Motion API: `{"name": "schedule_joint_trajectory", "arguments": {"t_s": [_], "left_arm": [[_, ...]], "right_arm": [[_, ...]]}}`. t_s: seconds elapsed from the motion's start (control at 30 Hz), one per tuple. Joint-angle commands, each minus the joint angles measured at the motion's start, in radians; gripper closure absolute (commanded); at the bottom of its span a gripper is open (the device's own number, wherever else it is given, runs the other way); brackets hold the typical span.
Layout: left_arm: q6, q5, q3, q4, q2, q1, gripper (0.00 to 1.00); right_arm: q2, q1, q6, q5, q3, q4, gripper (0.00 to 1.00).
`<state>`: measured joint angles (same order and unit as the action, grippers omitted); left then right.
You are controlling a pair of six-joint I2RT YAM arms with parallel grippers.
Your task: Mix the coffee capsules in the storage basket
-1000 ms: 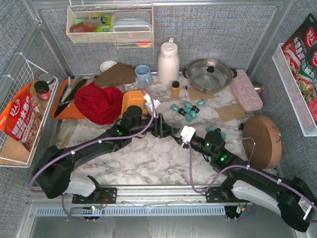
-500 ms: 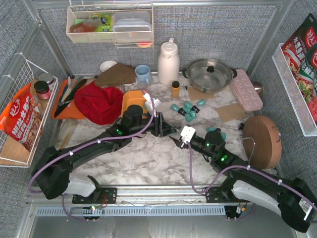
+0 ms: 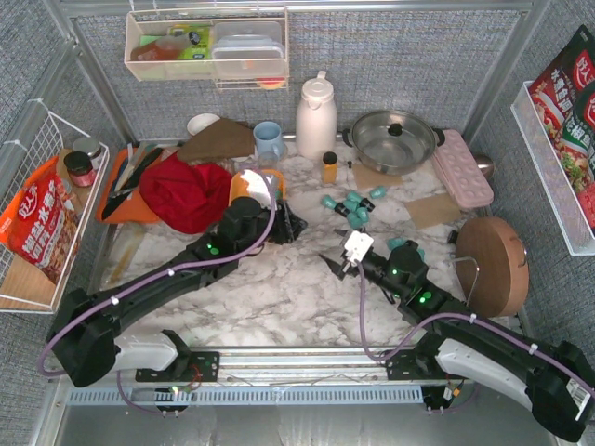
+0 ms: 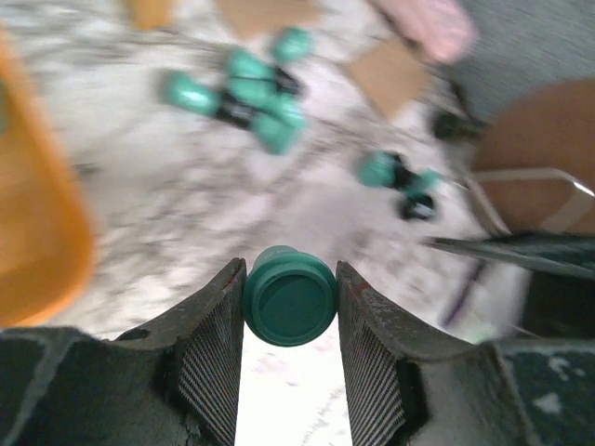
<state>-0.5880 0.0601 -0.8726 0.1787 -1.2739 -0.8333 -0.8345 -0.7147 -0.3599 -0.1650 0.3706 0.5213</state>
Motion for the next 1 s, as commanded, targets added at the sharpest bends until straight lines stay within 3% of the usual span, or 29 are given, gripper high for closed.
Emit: {"name": "schedule_joint_trajectory", "arguments": {"t_s": [0.0,0.17,0.33,0.57,0.97], "left_arm": [[-0.003,-0.472,0.042,-0.112,-0.002,0.030,0.74],[-0.046,-0.361,0.074,-0.008,-0.042,0.182,0.74],[0.007,-0.330,-0.056,-0.029,-0.190,0.256,0.74],[0.023,-0.304,-0.247,-0.099,-0.433,0.350,0.74],[0.013,-0.142,-0.470,-0.140,-0.701,0.437,0.71]], "right_arm": [[0.008,-0.002,0.071,0.191,-0.004,0.003,0.30],[-0.040,0.004,0.160,0.425,0.063,-0.135,0.30],[-0.100,0.045,0.294,0.572,0.124,-0.252,0.28],[-0.171,0.116,0.419,0.585,0.174,-0.387,0.28],[-0.419,0.247,0.485,0.419,0.287,-0.404,0.34]]}}
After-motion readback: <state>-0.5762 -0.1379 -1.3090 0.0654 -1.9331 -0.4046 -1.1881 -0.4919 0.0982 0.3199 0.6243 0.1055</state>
